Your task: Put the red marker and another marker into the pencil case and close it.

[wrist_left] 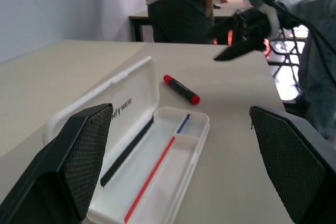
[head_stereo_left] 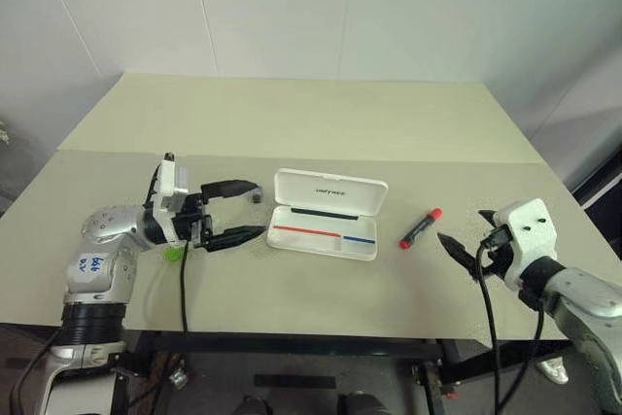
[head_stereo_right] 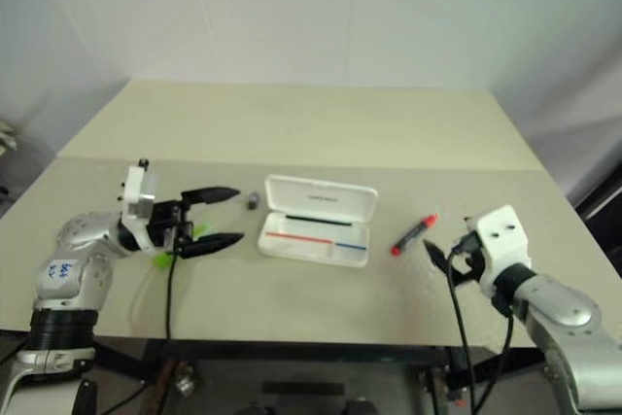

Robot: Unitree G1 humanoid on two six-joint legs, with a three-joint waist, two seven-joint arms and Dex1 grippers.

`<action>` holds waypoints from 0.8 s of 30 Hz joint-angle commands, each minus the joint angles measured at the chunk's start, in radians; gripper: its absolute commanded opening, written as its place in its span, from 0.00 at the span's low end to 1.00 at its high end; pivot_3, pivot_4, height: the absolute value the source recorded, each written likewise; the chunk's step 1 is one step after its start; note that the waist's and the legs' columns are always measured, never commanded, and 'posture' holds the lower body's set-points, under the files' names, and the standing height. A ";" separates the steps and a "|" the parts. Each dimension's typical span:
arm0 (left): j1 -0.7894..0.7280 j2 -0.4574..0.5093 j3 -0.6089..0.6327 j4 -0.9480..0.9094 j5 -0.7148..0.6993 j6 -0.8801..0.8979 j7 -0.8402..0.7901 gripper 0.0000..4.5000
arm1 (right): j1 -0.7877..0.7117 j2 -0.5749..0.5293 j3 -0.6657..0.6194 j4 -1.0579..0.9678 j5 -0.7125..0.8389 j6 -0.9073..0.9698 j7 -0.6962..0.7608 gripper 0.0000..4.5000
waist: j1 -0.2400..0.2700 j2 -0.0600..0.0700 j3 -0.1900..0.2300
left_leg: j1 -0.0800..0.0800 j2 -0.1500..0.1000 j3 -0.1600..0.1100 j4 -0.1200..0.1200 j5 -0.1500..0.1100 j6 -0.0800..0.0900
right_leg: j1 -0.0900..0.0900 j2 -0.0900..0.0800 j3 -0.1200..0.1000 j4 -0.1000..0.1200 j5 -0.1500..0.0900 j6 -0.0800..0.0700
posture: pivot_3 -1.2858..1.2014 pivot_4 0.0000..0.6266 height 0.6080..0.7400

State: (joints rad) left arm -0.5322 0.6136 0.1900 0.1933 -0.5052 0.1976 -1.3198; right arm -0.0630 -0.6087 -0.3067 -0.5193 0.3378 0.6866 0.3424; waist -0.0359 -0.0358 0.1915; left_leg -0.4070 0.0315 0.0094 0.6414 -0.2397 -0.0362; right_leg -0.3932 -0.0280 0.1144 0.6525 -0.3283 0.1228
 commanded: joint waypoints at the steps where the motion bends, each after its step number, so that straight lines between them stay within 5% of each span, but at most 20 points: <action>1: -0.026 0.014 0.010 0.034 -0.032 -0.037 -0.066 0.99 | -0.046 0.057 -0.013 -0.014 -0.040 0.040 -0.119 1.00 | 0.001 0.000 0.000 | 0.000 0.000 0.000 0.000 0.000 0.000 | 0.000 0.000 0.000 0.000 0.000 0.000 | 0.52 0.24 1.00; 10: -0.103 0.019 0.007 0.192 -0.031 -0.094 -0.214 0.99 | -0.162 0.224 -0.069 0.007 -0.125 0.170 -0.384 1.00 | 0.002 0.000 0.000 | 0.000 0.000 0.000 -0.012 0.000 0.000 | -0.005 0.000 -0.001 -0.001 -0.003 -0.005 | 0.52 0.24 1.00; 24: -0.127 0.012 -0.011 0.240 -0.041 -0.136 -0.228 0.99 | -0.315 0.517 -0.014 -0.022 -0.140 0.314 -0.565 1.00 | -0.024 0.000 0.000 | 0.000 0.001 -0.002 -0.013 0.000 0.000 | -0.007 0.001 -0.001 0.002 -0.003 -0.005 | 0.52 0.24 1.00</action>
State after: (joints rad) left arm -0.6548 0.6246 0.1745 0.4566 -0.5211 0.0652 -1.5009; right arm -0.3571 -0.0995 -0.3169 -0.5083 0.2074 0.9963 -0.1980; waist -0.0601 -0.0356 0.1914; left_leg -0.4069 0.0328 0.0073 0.6278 -0.2396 -0.0365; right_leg -0.4002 -0.0272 0.1128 0.6539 -0.3317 0.1172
